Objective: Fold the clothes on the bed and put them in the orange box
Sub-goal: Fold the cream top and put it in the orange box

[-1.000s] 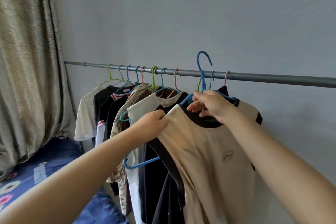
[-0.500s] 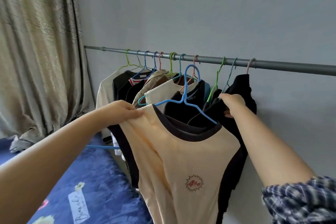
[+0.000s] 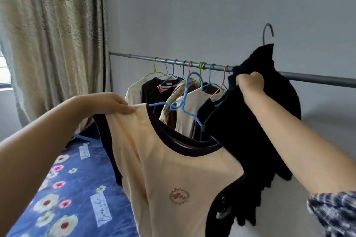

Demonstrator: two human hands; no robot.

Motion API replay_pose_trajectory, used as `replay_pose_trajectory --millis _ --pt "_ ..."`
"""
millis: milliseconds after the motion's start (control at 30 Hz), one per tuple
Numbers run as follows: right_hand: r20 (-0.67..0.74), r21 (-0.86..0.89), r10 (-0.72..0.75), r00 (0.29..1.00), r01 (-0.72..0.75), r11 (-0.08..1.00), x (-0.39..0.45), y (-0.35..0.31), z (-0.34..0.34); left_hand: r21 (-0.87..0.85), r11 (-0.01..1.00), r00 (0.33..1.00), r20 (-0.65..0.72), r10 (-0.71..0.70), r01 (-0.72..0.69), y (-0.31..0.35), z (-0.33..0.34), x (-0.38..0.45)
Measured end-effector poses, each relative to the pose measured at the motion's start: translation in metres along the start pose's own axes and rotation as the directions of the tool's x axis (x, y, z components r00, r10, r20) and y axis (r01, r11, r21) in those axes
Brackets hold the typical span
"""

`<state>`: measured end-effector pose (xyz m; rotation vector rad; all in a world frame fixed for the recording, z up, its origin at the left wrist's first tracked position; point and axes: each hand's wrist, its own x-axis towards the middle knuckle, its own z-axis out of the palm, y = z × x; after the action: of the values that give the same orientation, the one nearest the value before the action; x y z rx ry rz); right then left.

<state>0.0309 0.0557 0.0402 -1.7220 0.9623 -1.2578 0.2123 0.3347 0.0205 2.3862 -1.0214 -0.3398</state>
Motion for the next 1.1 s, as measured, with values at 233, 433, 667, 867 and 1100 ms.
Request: replay_pose_trajectory --millis 233,433,667,867,1100 --pt "0.070 -0.090 -0.107 0.992 0.113 0.989 -0.097 -0.027 0.068 0.302 0.937 0.983 -0.114 -0.147 0.175 -0.075 -0.033 -0.050" --pt "0.213 -0.029 -0.285 0.935 0.297 0.954 -0.200 -0.057 0.157 0.417 0.815 0.909 -0.291 -0.299 0.402 -0.167 -0.047 -0.110" --pt "0.355 0.110 -0.256 0.899 0.232 0.967 -0.271 -0.069 0.251 0.201 0.689 0.680 -0.491 -0.544 0.696 -0.290 -0.057 -0.179" --pt "0.525 0.183 -0.119 0.843 0.025 0.983 -0.290 -0.053 0.328 0.091 0.612 0.553 -0.548 -0.628 0.785 -0.355 -0.061 -0.187" --pt "0.683 0.140 -0.127 0.720 0.042 0.989 -0.298 -0.038 0.473 0.091 0.542 0.502 -0.526 -0.686 0.836 -0.444 -0.089 -0.130"
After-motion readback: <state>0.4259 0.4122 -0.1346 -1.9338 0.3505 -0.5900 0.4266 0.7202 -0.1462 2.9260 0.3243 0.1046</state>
